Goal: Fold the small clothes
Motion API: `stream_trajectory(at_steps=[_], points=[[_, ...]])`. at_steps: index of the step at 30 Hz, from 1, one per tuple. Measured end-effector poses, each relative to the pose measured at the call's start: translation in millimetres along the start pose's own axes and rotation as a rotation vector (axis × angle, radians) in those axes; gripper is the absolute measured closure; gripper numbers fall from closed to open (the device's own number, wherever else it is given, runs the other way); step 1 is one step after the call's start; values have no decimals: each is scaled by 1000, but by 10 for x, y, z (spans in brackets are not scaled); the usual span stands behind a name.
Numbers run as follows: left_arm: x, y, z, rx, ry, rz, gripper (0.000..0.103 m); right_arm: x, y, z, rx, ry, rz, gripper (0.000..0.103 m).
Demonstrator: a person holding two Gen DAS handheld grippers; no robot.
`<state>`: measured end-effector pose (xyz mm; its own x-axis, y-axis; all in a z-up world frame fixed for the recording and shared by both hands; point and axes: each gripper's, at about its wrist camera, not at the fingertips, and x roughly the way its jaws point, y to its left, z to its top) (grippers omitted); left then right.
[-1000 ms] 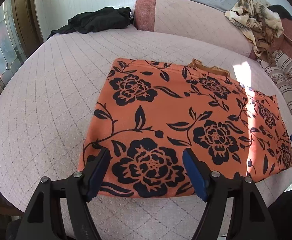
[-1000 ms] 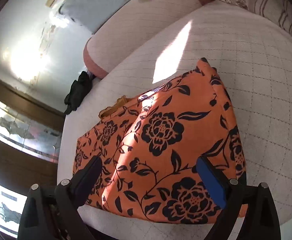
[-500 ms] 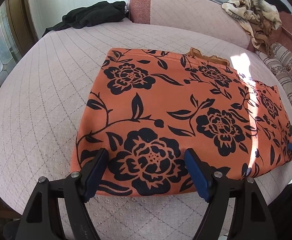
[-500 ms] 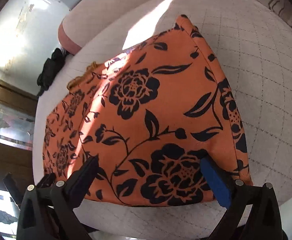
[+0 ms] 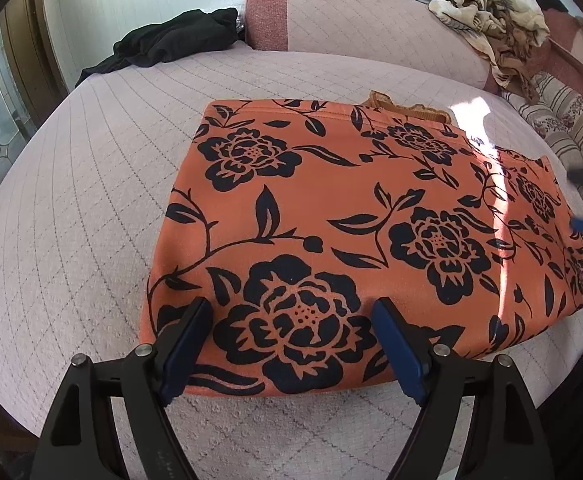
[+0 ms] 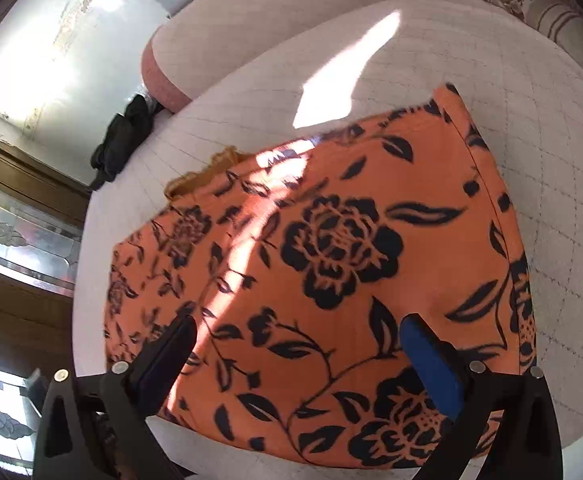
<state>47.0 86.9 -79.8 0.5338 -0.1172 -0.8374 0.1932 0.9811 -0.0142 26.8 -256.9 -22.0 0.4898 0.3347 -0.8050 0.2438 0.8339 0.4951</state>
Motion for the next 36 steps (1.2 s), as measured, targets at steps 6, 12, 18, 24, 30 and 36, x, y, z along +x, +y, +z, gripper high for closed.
stream_trajectory(at_steps=[6,12,18,24,30,36], points=[[38,-31,2,13,-6,3,17,446,-322,344,79,31,-87,0],[52,-56,7,20,-7,12,16,88,-123,263,14,-60,-17,0],[48,-41,1,25,-12,6,16,165,-392,180,86,-27,-36,1],[36,-52,-5,30,-16,15,16,-261,-102,-240,64,-65,113,1],[-17,0,-31,-1,-33,4,16,-318,-392,-1135,253,-62,249,1],[-114,7,-24,-54,-72,28,16,-423,-924,-1228,465,-168,296,1]])
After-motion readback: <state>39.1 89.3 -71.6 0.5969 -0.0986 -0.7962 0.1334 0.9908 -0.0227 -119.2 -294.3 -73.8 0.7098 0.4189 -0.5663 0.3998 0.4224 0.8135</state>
